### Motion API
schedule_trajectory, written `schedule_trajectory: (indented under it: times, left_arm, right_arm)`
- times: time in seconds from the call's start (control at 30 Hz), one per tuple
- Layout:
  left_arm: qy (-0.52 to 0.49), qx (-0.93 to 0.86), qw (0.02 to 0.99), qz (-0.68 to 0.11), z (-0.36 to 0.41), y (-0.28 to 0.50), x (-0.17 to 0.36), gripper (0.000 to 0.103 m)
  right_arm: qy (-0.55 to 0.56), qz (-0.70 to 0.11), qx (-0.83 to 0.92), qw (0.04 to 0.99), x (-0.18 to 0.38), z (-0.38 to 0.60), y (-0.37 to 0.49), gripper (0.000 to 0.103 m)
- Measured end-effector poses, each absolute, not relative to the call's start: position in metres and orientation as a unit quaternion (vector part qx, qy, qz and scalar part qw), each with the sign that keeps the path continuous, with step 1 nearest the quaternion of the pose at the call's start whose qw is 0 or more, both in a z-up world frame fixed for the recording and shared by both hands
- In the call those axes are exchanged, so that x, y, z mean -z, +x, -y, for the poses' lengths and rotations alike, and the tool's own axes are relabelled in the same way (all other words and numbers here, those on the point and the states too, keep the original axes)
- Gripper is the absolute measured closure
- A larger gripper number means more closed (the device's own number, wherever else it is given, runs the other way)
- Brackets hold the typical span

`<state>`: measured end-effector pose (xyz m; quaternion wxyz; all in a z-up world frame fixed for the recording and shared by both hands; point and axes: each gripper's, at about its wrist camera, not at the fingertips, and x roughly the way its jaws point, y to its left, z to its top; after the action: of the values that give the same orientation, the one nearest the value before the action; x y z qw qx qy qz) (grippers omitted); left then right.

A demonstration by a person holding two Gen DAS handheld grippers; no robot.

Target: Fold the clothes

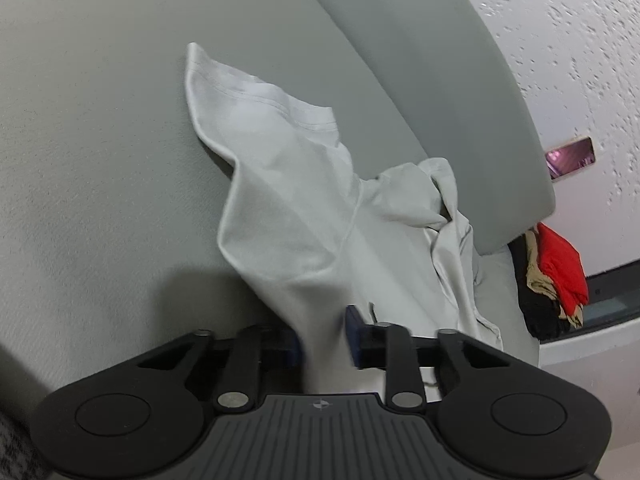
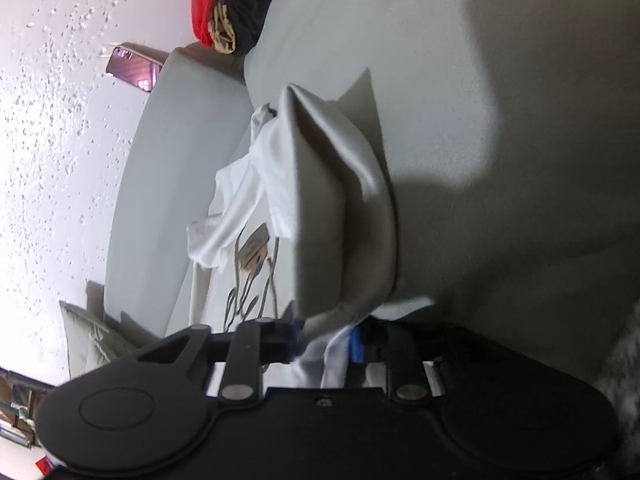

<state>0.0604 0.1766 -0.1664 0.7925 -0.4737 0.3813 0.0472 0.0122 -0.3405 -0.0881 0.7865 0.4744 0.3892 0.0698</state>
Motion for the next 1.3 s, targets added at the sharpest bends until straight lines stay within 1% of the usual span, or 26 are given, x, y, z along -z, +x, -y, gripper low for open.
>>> schedule_trajectory:
  times: [0.03,0.07,0.13,0.2,0.23,0.3,0.43,0.53,0.57,0.6,0.63,0.67,0.77,0.8,0.83,0.87,1.0,1.1,1.17,1.23,1.3]
  left_arm:
    - [-0.479,-0.049,0.789,-0.382,-0.178,0.06,0.167,0.096]
    - [-0.484,-0.051,0.785,-0.383,-0.18,0.06,0.167,0.096]
    - [-0.485,-0.054,0.785,-0.381,-0.18,0.055,0.164,0.101]
    - [-0.478,-0.064,0.79,-0.379,-0.18,0.05,0.161,0.101]
    - [-0.478,-0.068,0.79,-0.378,-0.181,0.049,0.16,0.101]
    - [-0.472,-0.075,0.794,-0.374,-0.181,0.046,0.158,0.101]
    - [-0.464,-0.078,0.797,-0.378,-0.181,0.047,0.158,0.101]
    - [-0.459,-0.074,0.798,-0.383,-0.18,0.049,0.159,0.1]
    - [-0.459,-0.074,0.798,-0.383,-0.18,0.049,0.16,0.1]
    - [-0.461,-0.072,0.797,-0.384,-0.181,0.05,0.161,0.095]
    - [-0.462,-0.07,0.795,-0.386,-0.18,0.052,0.162,0.089]
    - [-0.465,-0.063,0.793,-0.387,-0.181,0.055,0.164,0.089]
    - [-0.476,-0.057,0.788,-0.387,-0.182,0.059,0.168,0.089]
    - [-0.479,-0.055,0.786,-0.386,-0.182,0.061,0.169,0.096]
    - [-0.481,-0.053,0.786,-0.386,-0.182,0.06,0.168,0.101]
    - [-0.478,-0.052,0.787,-0.387,-0.181,0.058,0.165,0.101]
    - [-0.444,-0.051,0.801,-0.397,-0.171,0.055,0.142,0.103]
    - [-0.427,-0.039,0.817,-0.385,-0.166,0.074,0.105,0.103]
    - [-0.415,-0.032,0.828,-0.376,-0.163,0.087,0.079,0.103]
    - [-0.401,-0.026,0.848,-0.345,-0.159,0.099,0.035,0.103]
    - [-0.397,-0.006,0.872,-0.286,-0.157,0.093,-0.017,0.103]
  right_arm:
    - [0.481,-0.389,-0.07,0.783,0.087,0.341,0.012,0.083]
    - [0.491,-0.389,-0.076,0.776,0.086,0.343,0.01,0.083]
    - [0.509,-0.388,-0.088,0.763,0.082,0.346,0.007,0.083]
    - [0.521,-0.382,-0.103,0.757,0.073,0.348,0.0,0.083]
    - [0.523,-0.381,-0.106,0.755,0.07,0.349,-0.003,0.075]
    - [0.531,-0.376,-0.112,0.751,0.064,0.352,-0.01,0.054]
    - [0.549,-0.365,-0.121,0.742,0.06,0.358,-0.016,0.054]
    - [0.525,-0.386,-0.096,0.753,0.066,0.357,-0.015,0.059]
    - [0.516,-0.392,-0.087,0.757,0.069,0.356,-0.015,0.064]
    - [0.507,-0.396,-0.08,0.762,0.072,0.355,-0.014,0.067]
    - [0.502,-0.397,-0.074,0.765,0.075,0.353,-0.014,0.073]
    - [0.502,-0.395,-0.069,0.766,0.078,0.352,-0.014,0.075]
    - [0.52,-0.382,-0.066,0.761,0.085,0.351,-0.01,0.075]
    - [0.524,-0.381,-0.065,0.759,0.086,0.35,-0.009,0.077]
    - [0.527,-0.384,-0.064,0.756,0.086,0.35,-0.008,0.092]
    - [0.529,-0.386,-0.064,0.753,0.086,0.349,-0.008,0.099]
    - [0.474,-0.407,-0.062,0.778,0.062,0.34,-0.006,0.1]
    - [0.426,-0.415,-0.071,0.801,0.031,0.329,0.011,0.1]
    - [0.417,-0.401,-0.081,0.812,0.002,0.324,0.033,0.1]
    - [0.43,-0.376,-0.087,0.816,-0.036,0.323,0.056,0.1]
    - [0.464,-0.327,-0.104,0.817,-0.086,0.332,0.065,0.1]
